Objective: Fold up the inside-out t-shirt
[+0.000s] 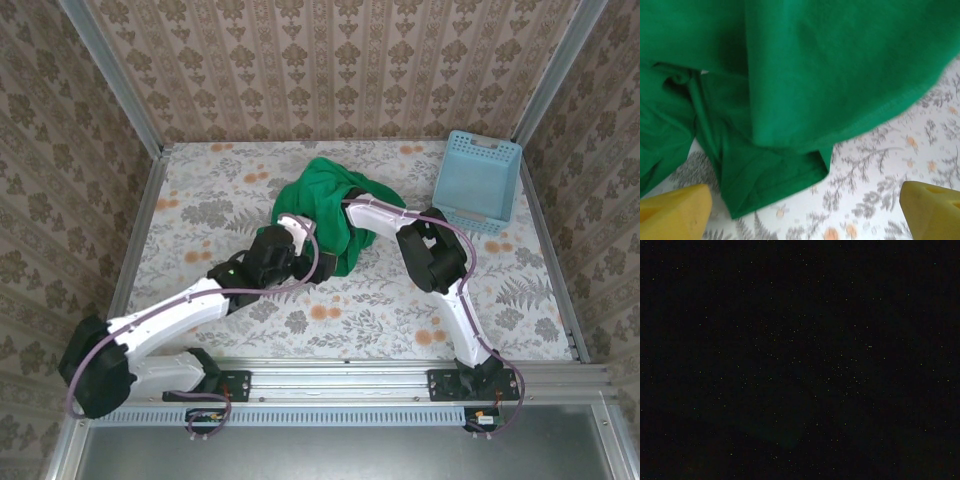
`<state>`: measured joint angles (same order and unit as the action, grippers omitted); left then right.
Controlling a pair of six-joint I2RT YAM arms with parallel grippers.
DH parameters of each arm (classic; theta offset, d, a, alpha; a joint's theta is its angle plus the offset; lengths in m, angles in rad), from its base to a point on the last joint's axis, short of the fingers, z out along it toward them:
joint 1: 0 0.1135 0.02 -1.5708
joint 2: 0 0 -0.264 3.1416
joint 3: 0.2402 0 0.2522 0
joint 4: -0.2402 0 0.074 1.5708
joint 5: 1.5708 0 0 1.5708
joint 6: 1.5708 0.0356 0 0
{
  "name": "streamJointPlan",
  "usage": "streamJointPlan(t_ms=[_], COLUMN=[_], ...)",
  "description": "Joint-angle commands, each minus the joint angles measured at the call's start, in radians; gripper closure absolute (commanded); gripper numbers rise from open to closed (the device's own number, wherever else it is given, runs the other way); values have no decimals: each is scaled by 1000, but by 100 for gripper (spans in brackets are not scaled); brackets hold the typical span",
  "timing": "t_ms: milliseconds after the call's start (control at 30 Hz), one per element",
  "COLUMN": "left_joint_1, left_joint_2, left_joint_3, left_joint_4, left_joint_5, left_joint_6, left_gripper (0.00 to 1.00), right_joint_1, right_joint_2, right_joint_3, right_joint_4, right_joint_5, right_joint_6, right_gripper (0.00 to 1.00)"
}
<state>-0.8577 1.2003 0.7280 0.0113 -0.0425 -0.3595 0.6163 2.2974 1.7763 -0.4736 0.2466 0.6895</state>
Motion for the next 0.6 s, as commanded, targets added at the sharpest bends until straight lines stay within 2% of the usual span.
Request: streamJointPlan(t_ms=[0, 133, 333, 400, 567], left_joint_1=[1, -20, -38, -34, -13], left_joint_2=[77, 153, 190, 193, 178], left_joint_3=[-19, -4, -12, -17, -17], left_joint_4=[264, 356, 407, 417, 395], left_joint_5=[44, 49, -94, -130, -151], left_joint_6=[35, 53, 45, 34, 25], left_gripper=[0, 0, 2, 8, 40], right_joint_1=[21, 25, 24, 23, 23], right_joint_2=[-21, -20, -13, -14, -16], right_joint_3=[-24, -19, -14, -16, -29], right_joint_4=[-5, -11, -13, -13, -21], right_joint_5=[-80, -79, -89, -90, -74], right_joint_6=[36, 45, 54, 59, 63], right_gripper=[24, 23, 23, 23, 23])
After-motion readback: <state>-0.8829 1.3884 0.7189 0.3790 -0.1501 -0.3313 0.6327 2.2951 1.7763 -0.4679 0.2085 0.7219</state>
